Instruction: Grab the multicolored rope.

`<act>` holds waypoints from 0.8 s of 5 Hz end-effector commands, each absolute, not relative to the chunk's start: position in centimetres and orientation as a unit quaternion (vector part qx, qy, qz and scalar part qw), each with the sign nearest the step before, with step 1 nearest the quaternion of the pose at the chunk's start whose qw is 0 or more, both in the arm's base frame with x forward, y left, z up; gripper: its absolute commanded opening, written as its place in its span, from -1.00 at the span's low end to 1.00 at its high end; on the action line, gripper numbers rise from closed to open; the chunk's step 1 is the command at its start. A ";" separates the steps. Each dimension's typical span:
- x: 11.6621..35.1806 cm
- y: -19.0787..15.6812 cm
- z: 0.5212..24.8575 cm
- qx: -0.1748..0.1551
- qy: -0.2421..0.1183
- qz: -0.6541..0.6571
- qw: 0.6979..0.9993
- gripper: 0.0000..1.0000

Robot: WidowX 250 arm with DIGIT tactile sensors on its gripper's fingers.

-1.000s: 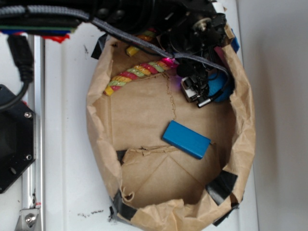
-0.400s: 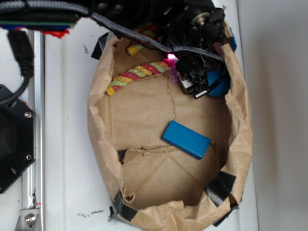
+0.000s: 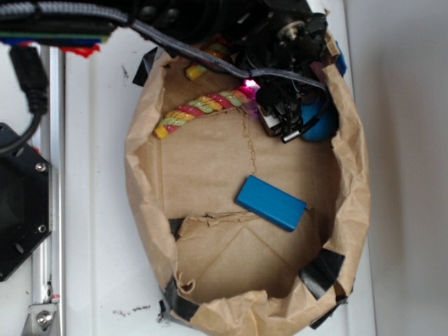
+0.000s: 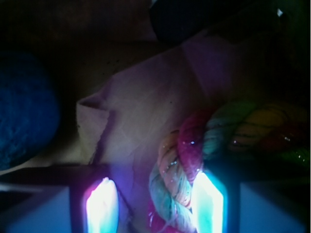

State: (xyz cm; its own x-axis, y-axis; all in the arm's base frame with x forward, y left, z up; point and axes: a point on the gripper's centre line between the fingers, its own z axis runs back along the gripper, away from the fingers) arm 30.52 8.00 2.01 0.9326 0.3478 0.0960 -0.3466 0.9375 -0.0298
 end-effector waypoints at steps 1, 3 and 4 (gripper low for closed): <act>31.4 8.6 2.9 -0.002 -0.084 0.179 0.980 -1.00; 31.2 8.6 3.2 -0.004 -0.088 0.181 0.979 -1.00; 31.2 8.6 3.3 -0.004 -0.089 0.181 0.979 -1.00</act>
